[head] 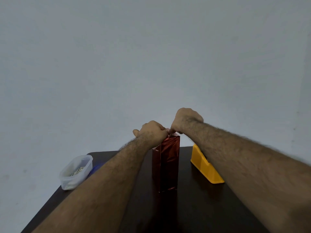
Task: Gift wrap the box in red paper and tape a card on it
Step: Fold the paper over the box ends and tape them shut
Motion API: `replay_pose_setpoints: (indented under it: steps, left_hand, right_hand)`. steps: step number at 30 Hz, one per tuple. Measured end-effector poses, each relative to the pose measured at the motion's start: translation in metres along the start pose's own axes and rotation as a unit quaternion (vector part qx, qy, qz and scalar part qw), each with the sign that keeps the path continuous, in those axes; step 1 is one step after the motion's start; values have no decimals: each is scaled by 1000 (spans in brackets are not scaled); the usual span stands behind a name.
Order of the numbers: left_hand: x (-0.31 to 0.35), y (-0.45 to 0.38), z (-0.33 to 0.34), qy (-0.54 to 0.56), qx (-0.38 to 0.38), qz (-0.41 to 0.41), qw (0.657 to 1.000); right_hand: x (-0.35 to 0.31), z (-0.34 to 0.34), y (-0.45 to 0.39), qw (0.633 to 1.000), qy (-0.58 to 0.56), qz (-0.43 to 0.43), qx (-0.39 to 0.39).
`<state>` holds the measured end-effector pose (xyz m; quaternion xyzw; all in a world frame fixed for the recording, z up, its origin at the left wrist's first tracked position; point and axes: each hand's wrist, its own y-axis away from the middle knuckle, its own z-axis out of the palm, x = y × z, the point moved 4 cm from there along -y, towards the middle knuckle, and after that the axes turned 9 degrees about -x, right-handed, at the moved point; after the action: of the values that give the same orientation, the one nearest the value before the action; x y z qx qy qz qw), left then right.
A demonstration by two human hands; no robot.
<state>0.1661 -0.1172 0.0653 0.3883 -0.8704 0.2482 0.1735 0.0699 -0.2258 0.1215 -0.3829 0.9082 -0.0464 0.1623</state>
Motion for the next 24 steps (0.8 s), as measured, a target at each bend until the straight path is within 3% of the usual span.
replay_pose_setpoints:
  steps: [3,6,11,15,18,24]
  left_hand:
    - [-4,0,-2,4,-1,1,1000]
    - [-3,1,-1,13,1,1,1000]
    - [0,3,0,25,3,-5,1000]
    - [1,2,0,15,1,-4,1000]
    - [-1,1,0,17,0,-7,1000]
    - [-4,1,-1,24,0,-7,1000]
  right_hand:
    - [14,5,-6,993,-2,8,-114]
    - [30,27,-10,972,-121,15,-201]
    - [46,51,-11,946,-282,31,-157]
    - [46,55,-14,891,-427,-4,-155]
    - [38,57,-11,896,-403,-36,-184]
    - [38,66,-10,900,-397,-16,-180]
